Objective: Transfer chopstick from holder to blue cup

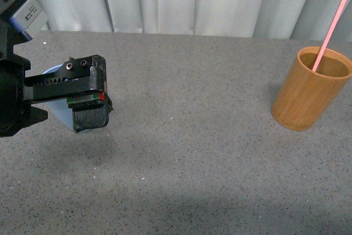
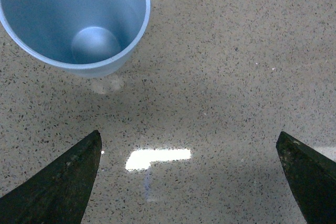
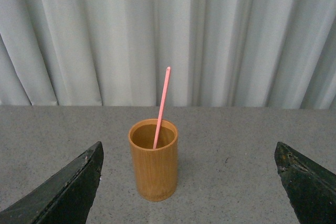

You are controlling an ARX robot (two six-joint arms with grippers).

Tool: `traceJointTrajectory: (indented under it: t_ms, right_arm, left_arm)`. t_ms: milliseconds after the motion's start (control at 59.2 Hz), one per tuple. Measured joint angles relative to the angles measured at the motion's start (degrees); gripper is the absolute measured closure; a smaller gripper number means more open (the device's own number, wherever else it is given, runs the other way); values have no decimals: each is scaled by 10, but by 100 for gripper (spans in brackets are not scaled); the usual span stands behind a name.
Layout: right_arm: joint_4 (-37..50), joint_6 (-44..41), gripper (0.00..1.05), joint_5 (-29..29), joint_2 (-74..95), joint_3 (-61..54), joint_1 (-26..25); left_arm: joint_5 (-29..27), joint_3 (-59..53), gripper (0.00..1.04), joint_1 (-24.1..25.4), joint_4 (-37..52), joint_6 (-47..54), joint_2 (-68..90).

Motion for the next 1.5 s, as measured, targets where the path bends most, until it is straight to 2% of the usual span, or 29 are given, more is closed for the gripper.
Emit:
traceJointTrajectory:
  t_ms: [896, 1504]
  right_arm:
    - [0, 0, 10, 0, 0, 0, 0]
    - [0, 0, 10, 0, 0, 0, 0]
  left_arm:
    - [-49, 27, 7, -3, 9, -45, 44]
    - [-72, 34, 7, 21, 23, -73, 72]
